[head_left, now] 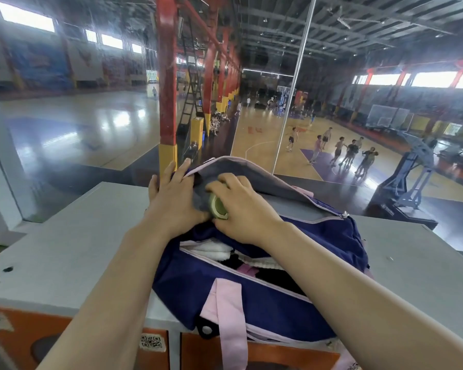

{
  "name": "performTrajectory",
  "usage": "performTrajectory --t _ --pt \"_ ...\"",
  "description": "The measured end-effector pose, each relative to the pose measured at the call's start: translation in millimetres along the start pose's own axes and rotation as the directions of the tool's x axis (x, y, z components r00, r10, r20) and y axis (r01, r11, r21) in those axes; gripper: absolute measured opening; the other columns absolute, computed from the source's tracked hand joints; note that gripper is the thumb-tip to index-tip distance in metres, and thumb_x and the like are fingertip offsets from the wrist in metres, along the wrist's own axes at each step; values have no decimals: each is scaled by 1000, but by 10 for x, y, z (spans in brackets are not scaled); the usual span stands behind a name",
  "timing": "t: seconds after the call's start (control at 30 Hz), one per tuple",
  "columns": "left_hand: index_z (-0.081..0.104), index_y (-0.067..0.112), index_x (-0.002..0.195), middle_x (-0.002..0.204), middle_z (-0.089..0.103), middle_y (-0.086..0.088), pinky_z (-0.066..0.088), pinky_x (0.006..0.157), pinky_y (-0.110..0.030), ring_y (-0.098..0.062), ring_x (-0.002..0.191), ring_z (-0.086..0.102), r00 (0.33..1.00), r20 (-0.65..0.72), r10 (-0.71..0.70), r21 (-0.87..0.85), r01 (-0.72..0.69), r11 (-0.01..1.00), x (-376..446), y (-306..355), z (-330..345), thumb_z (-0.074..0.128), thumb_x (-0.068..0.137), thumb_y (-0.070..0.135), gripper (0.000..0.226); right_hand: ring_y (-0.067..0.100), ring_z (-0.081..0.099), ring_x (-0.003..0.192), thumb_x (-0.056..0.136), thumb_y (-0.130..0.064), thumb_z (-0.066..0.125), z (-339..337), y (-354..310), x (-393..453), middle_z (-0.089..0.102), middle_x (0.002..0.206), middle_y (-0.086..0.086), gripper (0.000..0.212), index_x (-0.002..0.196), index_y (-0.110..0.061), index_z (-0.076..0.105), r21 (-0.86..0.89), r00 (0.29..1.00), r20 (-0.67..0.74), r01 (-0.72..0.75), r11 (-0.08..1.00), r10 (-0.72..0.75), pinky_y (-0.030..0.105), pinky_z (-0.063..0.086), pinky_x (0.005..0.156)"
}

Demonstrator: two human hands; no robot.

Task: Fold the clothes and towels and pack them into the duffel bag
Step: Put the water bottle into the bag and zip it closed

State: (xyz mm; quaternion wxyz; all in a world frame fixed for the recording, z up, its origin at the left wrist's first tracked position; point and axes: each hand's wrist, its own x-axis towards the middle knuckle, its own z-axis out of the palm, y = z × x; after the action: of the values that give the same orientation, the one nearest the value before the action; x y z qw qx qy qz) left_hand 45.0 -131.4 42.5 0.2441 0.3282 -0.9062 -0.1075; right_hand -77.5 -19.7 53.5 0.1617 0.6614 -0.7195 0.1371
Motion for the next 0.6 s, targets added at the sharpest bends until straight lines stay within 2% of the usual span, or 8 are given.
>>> performTrajectory --t 0.07,0.13,0.2,0.33,0.4,0.5,0.57,0.6 --pt "30 29 149 160 16 9 3 120 -46 -16 149 5 998 -44 36 -164 -43 985 1 24 -30 70 77 31 83 32 39 114 75 -21 67 2 -22 91 41 132 6 58 130 -21 48 -6 999 5 51 999 -51 43 46 93" --pt "36 28 147 156 28 8 14 119 -47 -18 146 20 993 -95 72 -261 -95 961 -5 -5 -6 58 75 18 76 34 41 114 75 -21 67 38 -36 168 41 134 7 60 132 -21 47 26 1000 13 19 999 -20 43 44 97" --pt "38 27 146 153 34 8 26 115 -47 -17 142 30 990 -105 97 -327 -127 937 1 -29 52 50 61 13 87 36 47 113 79 -29 65 91 -51 251 44 131 11 62 135 -18 42 32 994 3 -107 994 107 43 46 94" --pt "36 24 149 153 34 6 25 118 -42 -15 143 27 982 -117 146 -397 -181 900 27 38 116 43 60 -2 93 36 55 115 89 -39 58 55 -37 531 49 130 18 65 138 -6 32 79 888 51 -461 884 458 38 46 88" --pt "36 21 149 154 33 5 22 117 -26 -11 142 26 986 -124 108 -440 -152 885 16 50 99 46 66 -13 89 36 52 118 91 -33 56 71 -36 614 44 135 17 65 143 -7 27 -14 928 100 -360 933 359 40 46 90" --pt "39 16 146 150 33 9 21 101 0 2 133 30 987 -132 92 -491 -146 859 -37 30 61 44 70 -20 84 37 49 114 90 -28 57 184 -27 541 41 136 11 61 144 -18 30 -300 981 192 16 954 43 44 48 87" --pt "37 19 148 150 30 14 24 95 3 5 130 30 992 -86 97 -500 -127 856 -89 58 38 42 72 -19 86 37 45 112 91 -23 57 267 45 401 39 136 7 55 141 -23 35 -356 977 213 84 931 -6 45 48 85" --pt "35 22 150 151 29 17 27 101 -2 4 133 28 994 -68 90 -491 -112 864 -101 61 32 41 73 -18 87 38 46 112 90 -22 57 272 74 343 39 135 9 54 139 -22 36 -313 982 185 19 949 41 46 48 84"
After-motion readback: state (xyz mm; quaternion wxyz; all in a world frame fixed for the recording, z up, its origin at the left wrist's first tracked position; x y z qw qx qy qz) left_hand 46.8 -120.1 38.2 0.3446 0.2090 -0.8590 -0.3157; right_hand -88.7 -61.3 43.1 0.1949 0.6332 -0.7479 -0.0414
